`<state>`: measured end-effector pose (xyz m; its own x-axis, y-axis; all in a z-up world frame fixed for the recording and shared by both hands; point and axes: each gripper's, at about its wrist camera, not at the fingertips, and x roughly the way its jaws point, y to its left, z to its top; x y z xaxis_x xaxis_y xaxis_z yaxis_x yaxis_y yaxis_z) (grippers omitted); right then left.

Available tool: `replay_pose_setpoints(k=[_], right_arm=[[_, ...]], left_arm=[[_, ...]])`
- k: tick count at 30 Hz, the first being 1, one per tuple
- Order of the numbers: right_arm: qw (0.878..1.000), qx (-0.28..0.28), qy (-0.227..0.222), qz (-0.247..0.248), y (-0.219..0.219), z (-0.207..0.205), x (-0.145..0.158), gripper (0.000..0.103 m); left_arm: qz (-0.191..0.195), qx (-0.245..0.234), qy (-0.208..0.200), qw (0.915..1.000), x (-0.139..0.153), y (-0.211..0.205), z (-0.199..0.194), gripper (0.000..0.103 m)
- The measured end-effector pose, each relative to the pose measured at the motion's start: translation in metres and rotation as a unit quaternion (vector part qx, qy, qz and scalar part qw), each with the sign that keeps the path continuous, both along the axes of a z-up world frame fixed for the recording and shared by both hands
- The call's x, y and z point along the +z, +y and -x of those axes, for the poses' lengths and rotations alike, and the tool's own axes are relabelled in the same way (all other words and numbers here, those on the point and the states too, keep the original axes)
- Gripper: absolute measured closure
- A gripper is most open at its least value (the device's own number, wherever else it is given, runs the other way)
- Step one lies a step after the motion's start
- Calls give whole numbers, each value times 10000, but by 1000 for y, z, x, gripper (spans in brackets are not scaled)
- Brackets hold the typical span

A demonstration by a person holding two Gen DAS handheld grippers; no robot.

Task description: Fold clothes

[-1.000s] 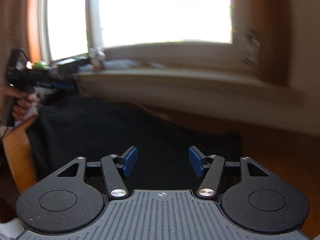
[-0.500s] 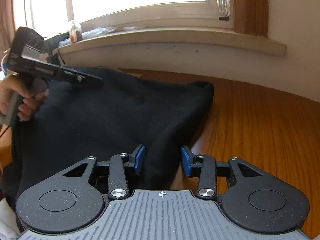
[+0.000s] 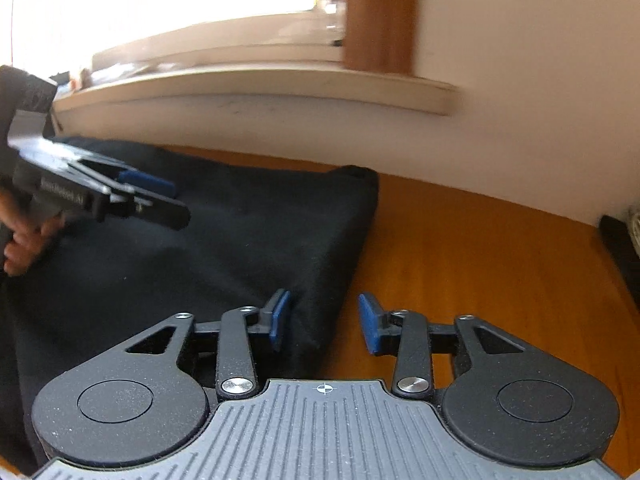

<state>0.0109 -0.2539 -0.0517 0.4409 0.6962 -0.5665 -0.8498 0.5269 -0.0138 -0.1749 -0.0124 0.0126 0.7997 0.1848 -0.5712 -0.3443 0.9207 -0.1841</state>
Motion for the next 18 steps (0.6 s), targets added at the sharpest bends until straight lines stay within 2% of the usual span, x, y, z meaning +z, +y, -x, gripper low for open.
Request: replay_pose_setpoints(k=[2,5,9,12,14,18], right_arm=[[9998,-84,-122,-116,-12,3,5,56],[9986,-143,-418,-278,-27,22,16,55],[9979,91,-350,-537,-44,45,25,55],[9977,290,-405,-461,-39,63,28,55],[9973,457,-439,-372,-30,74,29,55],[9959,728,-452,-286,-13,90,31,51]], left_arm=[[-112,-73,42,9999,-1,-4,0,19],[55,-67,-86,9999,-1,2,4,15],[135,27,-164,9998,1,5,4,12],[60,121,-260,9996,9,5,11,0],[31,169,-338,9993,16,7,18,0],[-254,279,-139,9992,26,7,32,0]])
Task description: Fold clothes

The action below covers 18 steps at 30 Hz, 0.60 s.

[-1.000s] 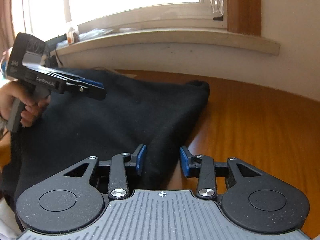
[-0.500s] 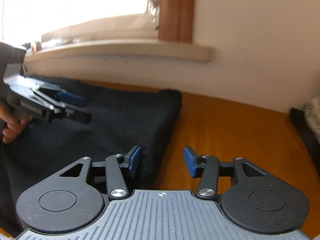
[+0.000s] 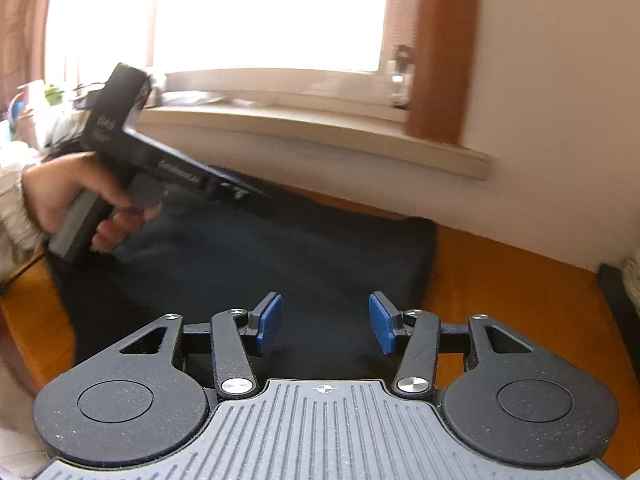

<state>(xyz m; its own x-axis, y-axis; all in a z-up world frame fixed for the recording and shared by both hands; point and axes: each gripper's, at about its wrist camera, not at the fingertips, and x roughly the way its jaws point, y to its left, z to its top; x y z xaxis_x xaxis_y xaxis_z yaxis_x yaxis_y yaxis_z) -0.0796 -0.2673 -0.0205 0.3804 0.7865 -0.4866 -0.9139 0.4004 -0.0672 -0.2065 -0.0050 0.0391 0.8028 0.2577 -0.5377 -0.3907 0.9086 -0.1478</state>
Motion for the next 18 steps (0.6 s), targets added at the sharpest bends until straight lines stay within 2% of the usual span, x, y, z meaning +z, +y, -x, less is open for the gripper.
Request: replay_pose_setpoints(k=[1,4,8,12,15,18], right_arm=[[10000,51,-4,7,5,3,1,48],[9998,206,-17,28,21,14,2,47],[9992,396,9,110,40,24,-3,44],[9986,506,54,170,54,29,-8,43],[9984,533,52,195,61,33,-11,38],[9982,562,72,195,66,39,-14,38]], left_arm=[[-107,23,72,9999,1,-1,2,0],[-348,136,244,9990,3,-2,7,0],[-298,147,243,9992,5,0,17,0],[-491,144,325,9982,9,-4,22,0],[-548,119,334,9979,12,-6,26,0],[-580,98,324,9977,15,-6,32,0]])
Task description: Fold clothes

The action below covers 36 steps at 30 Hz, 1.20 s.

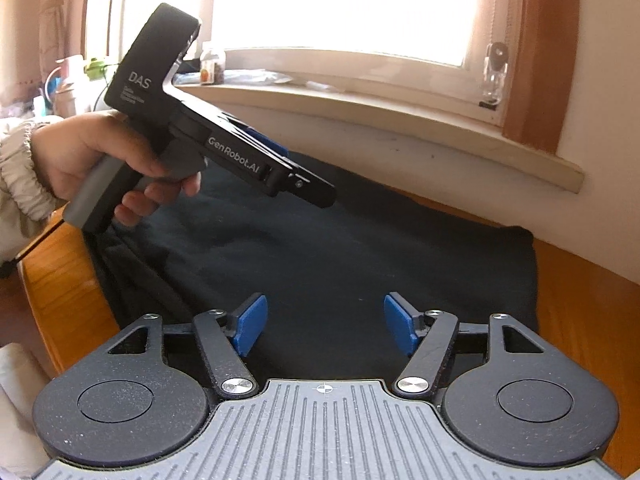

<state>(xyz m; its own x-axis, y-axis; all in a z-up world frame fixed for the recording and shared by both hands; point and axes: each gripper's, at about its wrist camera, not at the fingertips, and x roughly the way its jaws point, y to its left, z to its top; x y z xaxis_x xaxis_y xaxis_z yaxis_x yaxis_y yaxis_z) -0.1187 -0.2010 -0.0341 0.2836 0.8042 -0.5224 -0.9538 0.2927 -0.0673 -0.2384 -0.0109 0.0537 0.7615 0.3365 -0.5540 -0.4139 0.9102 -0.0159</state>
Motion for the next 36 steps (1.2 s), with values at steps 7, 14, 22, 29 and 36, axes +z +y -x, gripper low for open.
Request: replay_pose_setpoints(k=[7,14,22,29,36], right_arm=[[9994,350,23,-31,32,23,1,38],[9945,1033,126,-145,98,65,5,38],[9857,1659,247,-143,176,107,8,51],[9834,1727,486,-273,195,104,9,97],[9898,471,225,-1328,98,21,80,98]], left_arm=[[-101,67,-56,9999,17,13,41,0],[-183,878,-135,9959,38,67,139,0],[-57,1514,-196,9883,39,102,210,0],[37,1594,-428,9863,36,103,221,0],[3,1481,-908,9848,54,98,193,0]])
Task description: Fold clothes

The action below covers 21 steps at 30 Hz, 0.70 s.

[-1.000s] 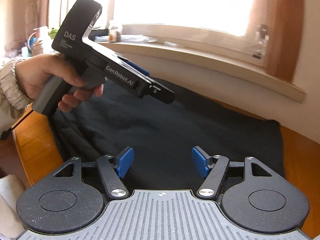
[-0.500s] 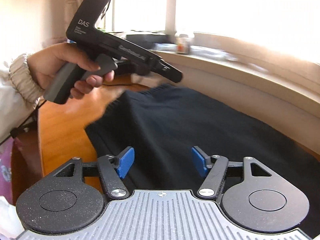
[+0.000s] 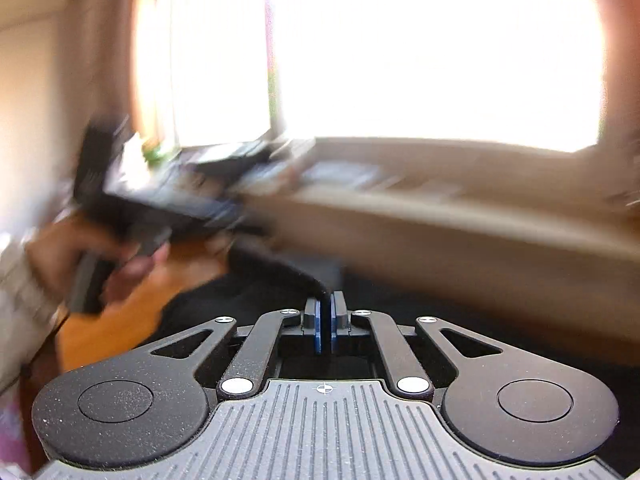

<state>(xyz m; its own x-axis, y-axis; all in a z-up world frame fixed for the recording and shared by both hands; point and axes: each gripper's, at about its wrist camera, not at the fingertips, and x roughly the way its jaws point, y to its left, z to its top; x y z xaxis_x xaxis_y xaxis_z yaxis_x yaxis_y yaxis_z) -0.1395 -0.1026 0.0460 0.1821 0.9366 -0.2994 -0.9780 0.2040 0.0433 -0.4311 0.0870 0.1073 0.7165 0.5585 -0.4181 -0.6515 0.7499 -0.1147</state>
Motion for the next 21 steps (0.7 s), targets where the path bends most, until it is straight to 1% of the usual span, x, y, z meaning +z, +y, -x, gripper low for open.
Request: replay_pose_setpoints(k=[2,3,5,7,8,10,13,15,17,18,19,21], right_arm=[[9983,-484,-249,-195,-38,-24,25,98],[9958,-800,-339,-296,-64,-41,39,98],[9856,-1527,-565,-452,-117,-72,62,98],[9684,-2314,-741,-557,-171,-101,78,98],[9577,-2710,-774,-589,-198,-114,82,98],[9313,-3499,-784,-636,-254,-140,86,98],[8925,-4444,-650,-412,-318,-176,67,98],[8732,-4845,-506,-174,-346,-196,46,98],[8621,-5048,-436,8,-362,-208,27,98],[8574,-5127,-441,71,-368,-213,18,98],[8556,-5158,-423,74,-372,-216,12,98],[8567,-5146,-355,11,-379,-219,4,98]], left_arm=[[2,-208,-52,9998,4,-6,-18,0],[9,-339,-52,9994,5,-9,-31,0],[8,-580,9,9983,4,-19,-59,0],[38,-882,87,9961,1,-32,-93,0],[56,-1046,130,9944,-1,-38,-112,0],[117,-1410,245,9896,-8,-54,-152,0],[253,-1944,400,9798,-21,-76,-215,0],[388,-2179,508,9739,-29,-87,-253,0],[489,-2338,620,9691,-37,-99,-290,0],[456,-2433,678,9665,-40,-106,-304,0],[421,-2528,735,9638,-42,-113,-319,0],[344,-2726,873,9575,-47,-128,-343,0]])
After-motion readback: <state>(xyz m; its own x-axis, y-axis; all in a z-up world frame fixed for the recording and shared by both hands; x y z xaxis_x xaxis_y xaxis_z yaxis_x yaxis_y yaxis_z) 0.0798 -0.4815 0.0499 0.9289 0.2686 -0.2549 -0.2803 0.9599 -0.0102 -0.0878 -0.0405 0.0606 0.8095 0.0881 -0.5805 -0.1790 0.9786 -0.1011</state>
